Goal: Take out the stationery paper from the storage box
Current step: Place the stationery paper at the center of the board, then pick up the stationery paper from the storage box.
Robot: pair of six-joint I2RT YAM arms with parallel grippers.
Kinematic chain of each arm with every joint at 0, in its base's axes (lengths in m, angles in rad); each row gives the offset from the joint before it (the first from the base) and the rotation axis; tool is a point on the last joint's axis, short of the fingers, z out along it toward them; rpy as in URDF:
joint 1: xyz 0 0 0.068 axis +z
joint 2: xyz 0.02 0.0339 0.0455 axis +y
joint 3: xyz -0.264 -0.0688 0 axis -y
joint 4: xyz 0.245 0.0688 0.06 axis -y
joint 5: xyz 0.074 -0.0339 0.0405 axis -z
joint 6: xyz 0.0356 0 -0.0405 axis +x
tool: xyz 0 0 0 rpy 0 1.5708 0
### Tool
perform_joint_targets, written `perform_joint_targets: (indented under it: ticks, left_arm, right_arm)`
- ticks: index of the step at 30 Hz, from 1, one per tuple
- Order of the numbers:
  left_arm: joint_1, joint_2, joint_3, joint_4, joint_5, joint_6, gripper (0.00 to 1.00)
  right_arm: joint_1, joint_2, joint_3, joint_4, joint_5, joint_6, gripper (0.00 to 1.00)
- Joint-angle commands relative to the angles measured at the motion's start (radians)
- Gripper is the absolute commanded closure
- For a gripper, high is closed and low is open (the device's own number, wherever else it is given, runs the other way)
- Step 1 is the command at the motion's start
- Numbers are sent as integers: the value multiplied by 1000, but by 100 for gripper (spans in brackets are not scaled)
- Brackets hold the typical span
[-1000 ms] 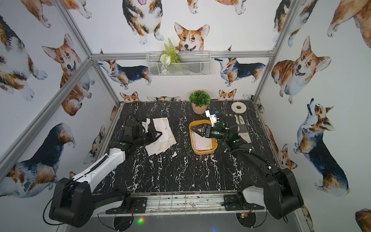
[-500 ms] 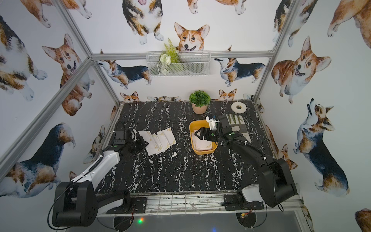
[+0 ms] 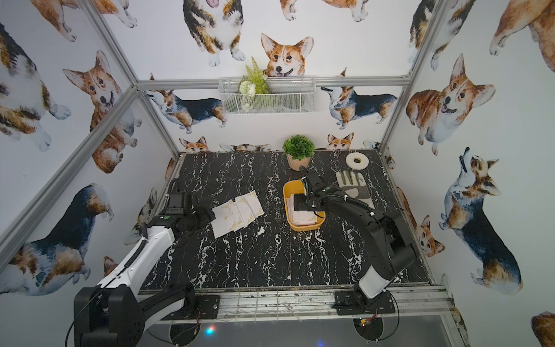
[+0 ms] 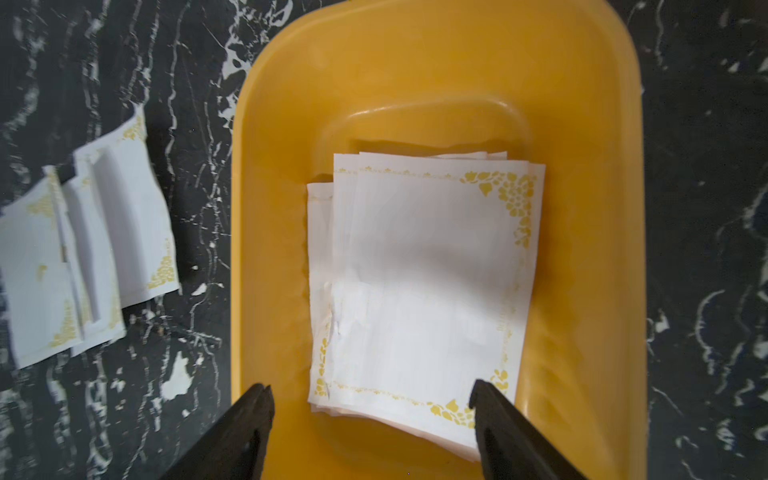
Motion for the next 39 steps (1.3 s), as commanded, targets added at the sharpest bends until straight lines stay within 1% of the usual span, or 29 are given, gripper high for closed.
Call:
perform_joint_targets:
  ticks: [1, 5, 8, 15, 23, 30, 34, 37, 39]
  left_arm:
    - [2, -37, -2, -60, -115, -18, 15]
    - [2, -47, -7, -56, -116, -10, 14]
    - [2, -30, -10, -44, -97, -5, 14]
    - [2, -11, -12, -31, -76, -5, 14]
    - [2, -20, -21, -27, -73, 0, 14]
    - [3, -23, -20, -27, -71, 1, 14]
    - [2, -22, -21, -28, -73, 3, 14]
    - [2, -21, -22, -27, -72, 3, 14]
    - [3, -20, -23, -25, -71, 1, 14]
  right_arm:
    - [23, 49, 46, -134, 218, -1, 18]
    - [25, 73, 59, -151, 286, 32, 12]
    - [25, 84, 69, -154, 291, 42, 9]
    - [22, 162, 101, -130, 222, 70, 9]
    - [22, 222, 119, -118, 245, 80, 8]
    - [18, 262, 119, -97, 216, 96, 8]
    - [11, 255, 97, -64, 182, 103, 11]
    - [10, 249, 93, -61, 183, 105, 18]
    - [10, 234, 88, -59, 190, 105, 25]
